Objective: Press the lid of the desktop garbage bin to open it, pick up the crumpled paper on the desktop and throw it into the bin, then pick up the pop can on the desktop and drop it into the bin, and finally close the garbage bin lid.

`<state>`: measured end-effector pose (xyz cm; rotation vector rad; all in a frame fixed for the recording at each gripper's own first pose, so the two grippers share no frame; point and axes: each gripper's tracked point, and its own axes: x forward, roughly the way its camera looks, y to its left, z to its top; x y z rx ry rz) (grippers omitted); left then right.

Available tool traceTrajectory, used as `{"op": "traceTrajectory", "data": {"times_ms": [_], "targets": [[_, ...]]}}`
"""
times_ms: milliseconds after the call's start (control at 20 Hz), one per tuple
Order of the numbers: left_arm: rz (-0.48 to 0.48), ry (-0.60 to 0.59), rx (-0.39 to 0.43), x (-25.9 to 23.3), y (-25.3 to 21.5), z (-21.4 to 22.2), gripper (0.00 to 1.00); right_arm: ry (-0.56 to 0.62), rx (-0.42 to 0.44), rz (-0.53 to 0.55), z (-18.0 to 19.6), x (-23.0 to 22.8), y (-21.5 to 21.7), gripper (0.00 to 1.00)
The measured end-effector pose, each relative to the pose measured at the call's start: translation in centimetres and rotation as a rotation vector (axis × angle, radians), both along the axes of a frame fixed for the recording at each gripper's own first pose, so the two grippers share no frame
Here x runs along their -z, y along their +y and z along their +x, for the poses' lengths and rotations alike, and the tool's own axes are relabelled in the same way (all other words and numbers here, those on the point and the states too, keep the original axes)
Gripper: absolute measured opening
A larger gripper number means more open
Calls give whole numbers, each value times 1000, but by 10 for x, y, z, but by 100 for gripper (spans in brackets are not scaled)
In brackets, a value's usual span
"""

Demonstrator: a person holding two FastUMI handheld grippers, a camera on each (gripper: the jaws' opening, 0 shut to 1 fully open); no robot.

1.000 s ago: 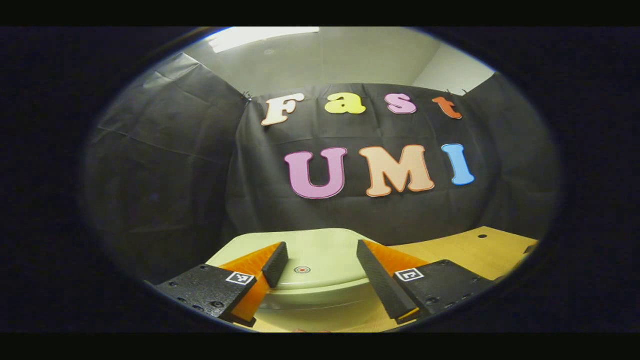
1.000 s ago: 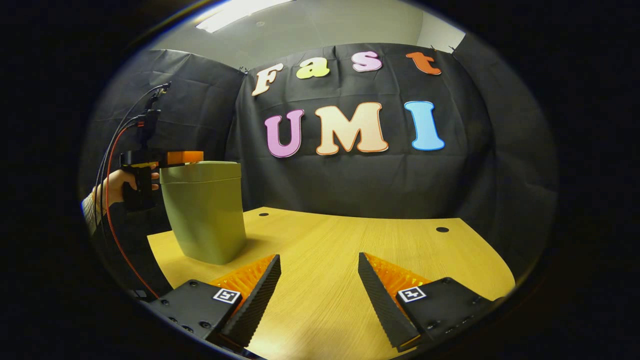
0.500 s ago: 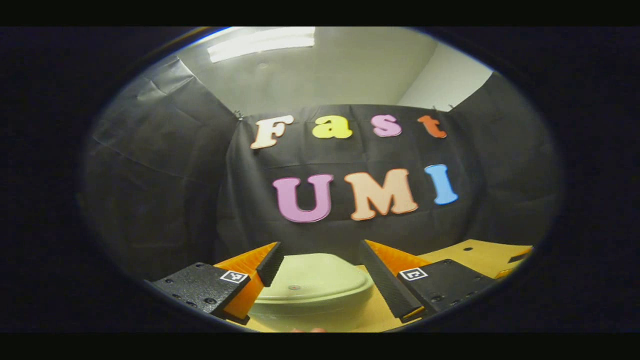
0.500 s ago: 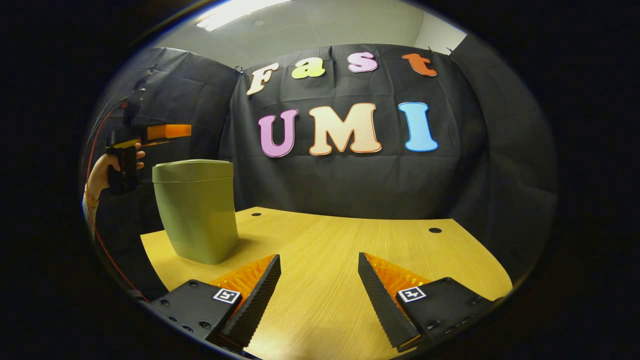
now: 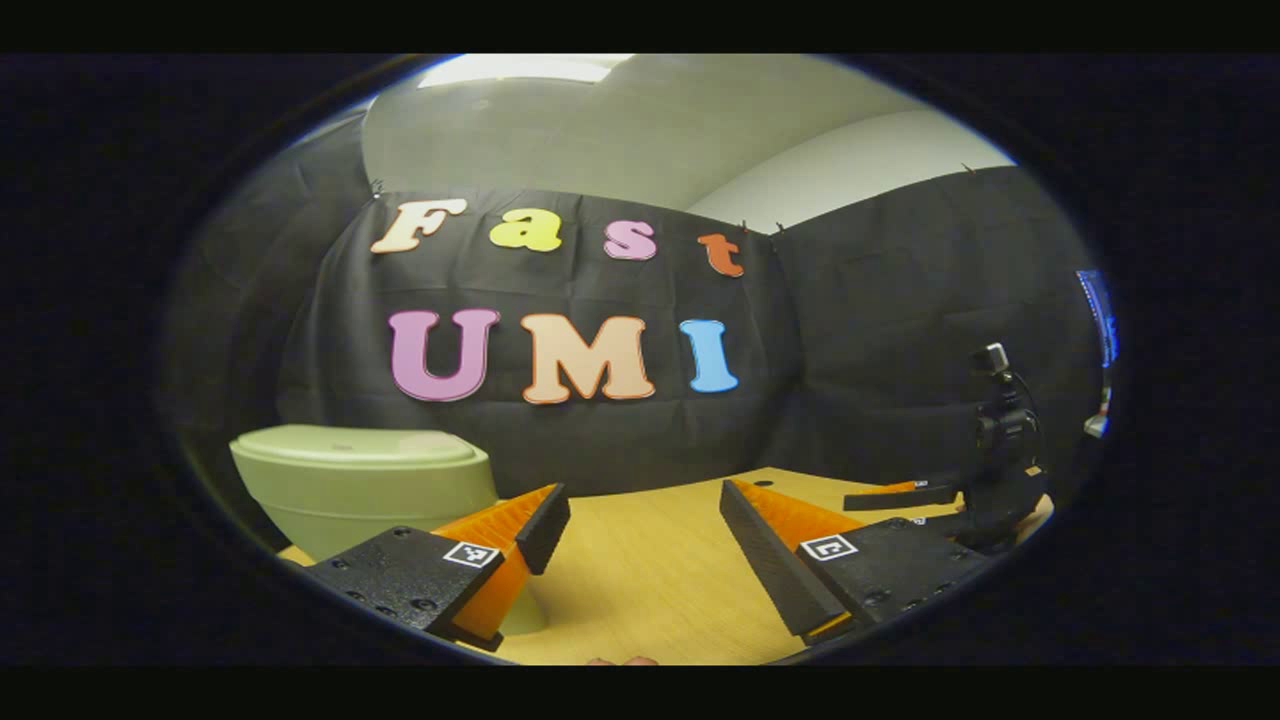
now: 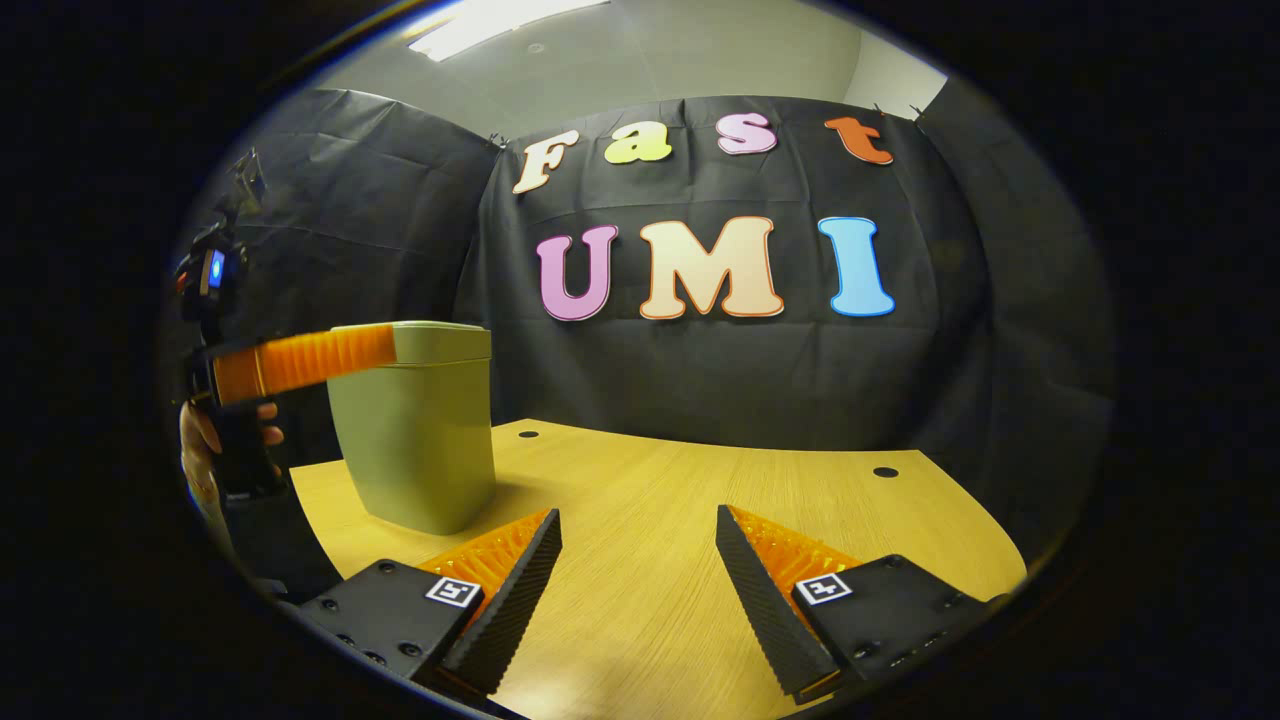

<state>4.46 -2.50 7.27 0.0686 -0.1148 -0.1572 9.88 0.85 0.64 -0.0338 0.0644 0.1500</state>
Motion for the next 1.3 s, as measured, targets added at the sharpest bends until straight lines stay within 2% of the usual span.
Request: {"op": "traceTrajectory", "data": {"times_ms": [200, 400, 1300], "targets": [[31, 20, -31, 42, 9, 5, 94, -39, 13, -31, -2, -9, 4, 98], [47, 83, 0, 68, 4, 9, 94, -49, 23, -57, 2, -9, 6, 98], [32, 111, -7, 74, 7, 9, 94, -13, 2, -81, 7, 5, 18, 98]]}}
